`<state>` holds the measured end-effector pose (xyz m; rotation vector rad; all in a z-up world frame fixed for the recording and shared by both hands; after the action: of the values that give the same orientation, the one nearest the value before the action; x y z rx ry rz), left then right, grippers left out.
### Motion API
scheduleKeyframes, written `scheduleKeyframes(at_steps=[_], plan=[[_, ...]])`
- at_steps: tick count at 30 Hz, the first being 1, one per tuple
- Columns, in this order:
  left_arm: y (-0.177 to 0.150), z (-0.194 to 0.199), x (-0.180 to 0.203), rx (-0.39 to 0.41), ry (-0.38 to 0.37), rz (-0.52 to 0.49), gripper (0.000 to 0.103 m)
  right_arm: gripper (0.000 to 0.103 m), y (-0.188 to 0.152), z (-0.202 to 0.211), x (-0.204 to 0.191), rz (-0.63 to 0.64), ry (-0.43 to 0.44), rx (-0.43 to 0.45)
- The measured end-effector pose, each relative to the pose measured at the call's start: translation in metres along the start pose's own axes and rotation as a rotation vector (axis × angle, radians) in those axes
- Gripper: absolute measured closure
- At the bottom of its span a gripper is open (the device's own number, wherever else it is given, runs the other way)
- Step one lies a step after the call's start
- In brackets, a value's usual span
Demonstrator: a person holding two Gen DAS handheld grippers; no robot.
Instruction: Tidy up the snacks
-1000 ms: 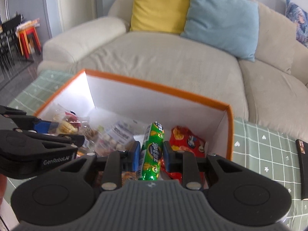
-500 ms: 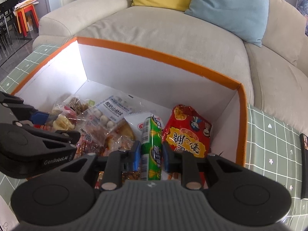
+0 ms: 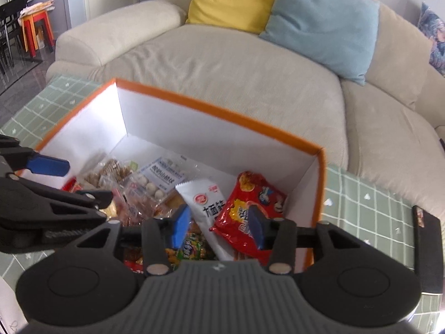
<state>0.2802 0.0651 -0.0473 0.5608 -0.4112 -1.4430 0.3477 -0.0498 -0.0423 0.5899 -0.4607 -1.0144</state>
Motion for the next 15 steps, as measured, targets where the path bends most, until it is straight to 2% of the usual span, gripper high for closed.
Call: scheduleKeyframes(at_steps=[2, 6, 10, 15], plan=[[0.002, 0.017, -0.002, 0.045, -0.010, 0.021, 0.023, 0.048, 0.002, 0.013, 0.002, -0.012, -0.006, 0.021], [0.001, 0.052, -0.005, 0.137, -0.008, 0.063, 0.022, 0.040, 0.002, 0.044, 0.005, -0.037, -0.032, 0.073], [-0.008, 0.089, -0.005, 0.254, 0.026, 0.068, 0.021, 0.033, -0.002, 0.083, 0.006, -0.061, -0.049, 0.150], [-0.024, 0.131, 0.000, 0.379, 0.072, 0.042, 0.021, 0.026, -0.015, 0.134, 0.009, -0.139, -0.026, 0.237]])
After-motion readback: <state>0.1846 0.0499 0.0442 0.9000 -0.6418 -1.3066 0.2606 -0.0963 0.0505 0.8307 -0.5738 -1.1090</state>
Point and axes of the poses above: each gripper's, at about its wrist camera, not at the fingertips, and z roughly against the way its jaws point, x to its right, y to its top, the point moved 1 cm from there along -z, roughly the way its jaws point, and after that the axes turned 3 degrees about x, right-handed, at the moved point
